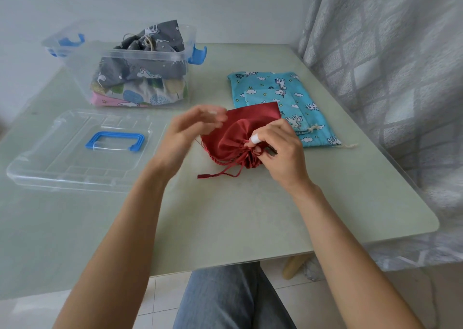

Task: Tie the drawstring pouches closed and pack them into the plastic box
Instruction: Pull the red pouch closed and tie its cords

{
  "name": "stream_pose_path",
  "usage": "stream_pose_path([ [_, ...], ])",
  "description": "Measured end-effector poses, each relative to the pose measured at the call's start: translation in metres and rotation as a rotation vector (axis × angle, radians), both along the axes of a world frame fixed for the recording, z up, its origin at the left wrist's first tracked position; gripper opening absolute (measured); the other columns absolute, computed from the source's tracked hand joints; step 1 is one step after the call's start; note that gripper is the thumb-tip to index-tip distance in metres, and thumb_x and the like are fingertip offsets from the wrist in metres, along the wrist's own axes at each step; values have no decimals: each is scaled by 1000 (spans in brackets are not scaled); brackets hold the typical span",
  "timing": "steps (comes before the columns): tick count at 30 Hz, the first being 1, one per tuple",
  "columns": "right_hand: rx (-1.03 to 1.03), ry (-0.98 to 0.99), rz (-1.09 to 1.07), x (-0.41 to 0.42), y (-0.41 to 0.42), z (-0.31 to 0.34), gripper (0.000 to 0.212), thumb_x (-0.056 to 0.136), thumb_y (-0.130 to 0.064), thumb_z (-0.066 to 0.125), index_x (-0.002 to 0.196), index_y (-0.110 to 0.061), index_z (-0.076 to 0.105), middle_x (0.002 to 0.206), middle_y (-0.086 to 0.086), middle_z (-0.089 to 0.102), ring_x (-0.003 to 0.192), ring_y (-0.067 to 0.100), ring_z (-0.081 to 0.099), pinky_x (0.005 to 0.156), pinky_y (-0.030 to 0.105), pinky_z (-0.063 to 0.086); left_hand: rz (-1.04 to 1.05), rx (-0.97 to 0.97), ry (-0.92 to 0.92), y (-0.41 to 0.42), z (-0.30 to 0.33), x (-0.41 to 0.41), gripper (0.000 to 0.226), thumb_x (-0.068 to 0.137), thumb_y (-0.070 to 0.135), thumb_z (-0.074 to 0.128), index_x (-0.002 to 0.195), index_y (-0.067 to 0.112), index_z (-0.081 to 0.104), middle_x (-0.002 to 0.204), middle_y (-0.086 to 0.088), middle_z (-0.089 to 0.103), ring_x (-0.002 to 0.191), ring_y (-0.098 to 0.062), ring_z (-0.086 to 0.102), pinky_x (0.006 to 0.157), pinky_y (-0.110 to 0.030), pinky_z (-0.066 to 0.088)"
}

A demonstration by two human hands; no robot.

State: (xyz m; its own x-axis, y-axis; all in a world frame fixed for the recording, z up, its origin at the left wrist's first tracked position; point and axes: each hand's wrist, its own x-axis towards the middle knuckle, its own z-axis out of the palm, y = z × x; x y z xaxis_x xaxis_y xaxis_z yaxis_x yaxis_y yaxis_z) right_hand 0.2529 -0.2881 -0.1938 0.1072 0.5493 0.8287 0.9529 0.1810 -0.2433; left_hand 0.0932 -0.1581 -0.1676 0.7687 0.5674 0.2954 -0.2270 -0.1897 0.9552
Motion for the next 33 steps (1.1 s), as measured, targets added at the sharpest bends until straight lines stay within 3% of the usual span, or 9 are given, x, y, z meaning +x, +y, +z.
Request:
stream_pose_path([
  [2,30,-23,-9,0,1,-1,15,75,11,63,71,-3,66,73,-1,67,74,20,51,69,22,42,59,186,128,-10,-5,10,15,89,3,56,95,12,67,88,12,70,85,-4,63,79,-18,47],
  [4,44,-43,-16,-1,1,-1,14,76,10,64,71,-3,65,73,0,66,76,19,49,69,22,41,-4,278,223,-15,-10,15,15,89,11,60,102,14,68,94,3,71,89,-11,65,84,-24,50],
  [6,54,-47,-20,0,0,-2,13,76,9,65,70,-2,65,73,1,66,77,19,48,70,22,41,-49,276,264,-14,-11,15,17,89,18,61,104,19,68,97,-1,71,92,-17,66,88,-28,50],
  [9,53,-49,-14,-2,1,-3,11,76,9,66,70,-1,65,74,1,66,78,18,47,71,21,40,-63,267,258,-17,-11,15,10,86,21,64,95,24,69,86,2,70,79,-8,62,80,-27,48],
  [13,33,-20,26,0,1,-3,10,76,6,68,70,-1,65,75,2,66,78,19,48,75,17,38,-108,161,252,-16,-10,14,16,80,22,68,89,9,66,84,-12,64,76,-16,54,74,-30,42],
  [19,-18,44,63,2,-3,-3,6,74,2,70,70,-1,68,72,6,59,77,13,44,74,12,32,-206,130,249,-17,-13,14,13,82,16,64,89,7,59,83,0,62,76,-10,55,70,-18,45],
  [25,-108,109,146,5,-4,-7,7,71,0,75,75,-2,70,72,4,64,73,21,53,70,21,41,-116,80,225,-17,-16,14,23,68,18,74,88,13,66,71,5,72,68,-6,66,68,-16,51],
  [33,-106,372,163,12,-10,-7,19,74,-11,76,92,-8,73,80,0,68,78,10,56,75,16,43,28,107,234,-13,-13,11,14,80,5,68,93,10,70,71,5,71,70,-6,67,66,-16,53],
])
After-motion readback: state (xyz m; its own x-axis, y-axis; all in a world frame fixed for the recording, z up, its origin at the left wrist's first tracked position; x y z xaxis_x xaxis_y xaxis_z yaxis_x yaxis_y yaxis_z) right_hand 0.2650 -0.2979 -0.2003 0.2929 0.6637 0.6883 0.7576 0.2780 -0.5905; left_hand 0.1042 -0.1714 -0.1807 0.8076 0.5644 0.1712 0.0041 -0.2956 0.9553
